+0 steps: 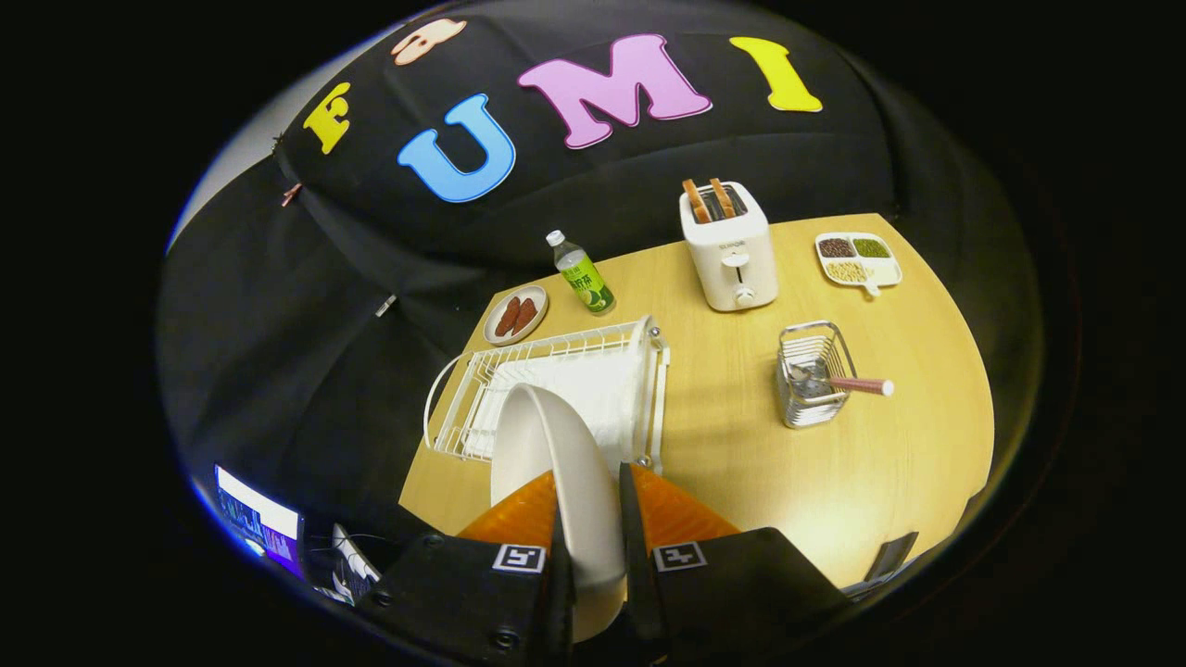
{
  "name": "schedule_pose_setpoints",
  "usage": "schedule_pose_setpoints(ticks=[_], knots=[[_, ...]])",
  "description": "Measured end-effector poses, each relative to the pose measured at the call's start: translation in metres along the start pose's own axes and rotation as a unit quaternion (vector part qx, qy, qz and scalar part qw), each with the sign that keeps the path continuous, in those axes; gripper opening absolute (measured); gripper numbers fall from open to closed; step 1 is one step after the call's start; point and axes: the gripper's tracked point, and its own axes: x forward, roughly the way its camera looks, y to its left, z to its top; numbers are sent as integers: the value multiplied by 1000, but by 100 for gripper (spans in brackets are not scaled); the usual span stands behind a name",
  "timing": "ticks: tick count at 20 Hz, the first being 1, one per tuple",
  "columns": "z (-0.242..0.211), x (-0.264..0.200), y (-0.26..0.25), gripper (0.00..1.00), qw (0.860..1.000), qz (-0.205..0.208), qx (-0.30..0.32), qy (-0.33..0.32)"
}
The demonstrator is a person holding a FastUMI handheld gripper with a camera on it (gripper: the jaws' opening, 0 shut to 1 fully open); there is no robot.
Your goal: Take the plate from the dish rack, then take the spoon from the basket and place it into the plate.
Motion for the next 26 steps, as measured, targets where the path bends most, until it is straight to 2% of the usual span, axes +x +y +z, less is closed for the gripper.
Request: schedule_pose_setpoints(ticks=[4,7,11,16,21,22,24,26], knots=[[-47,-16,-60,27,999,12,21,25],[-69,-7,-95,27,998,16,55,32],[-72,28,-127,27,998,8,62,15],[-77,84,-155,28,994,-12,101,32],[-77,101,-170,28,993,-30,108,32],[-75,98,-178,33,993,-39,103,28],[-72,98,-183,50,994,-46,98,17],[-67,91,-190,82,996,-59,72,-2]])
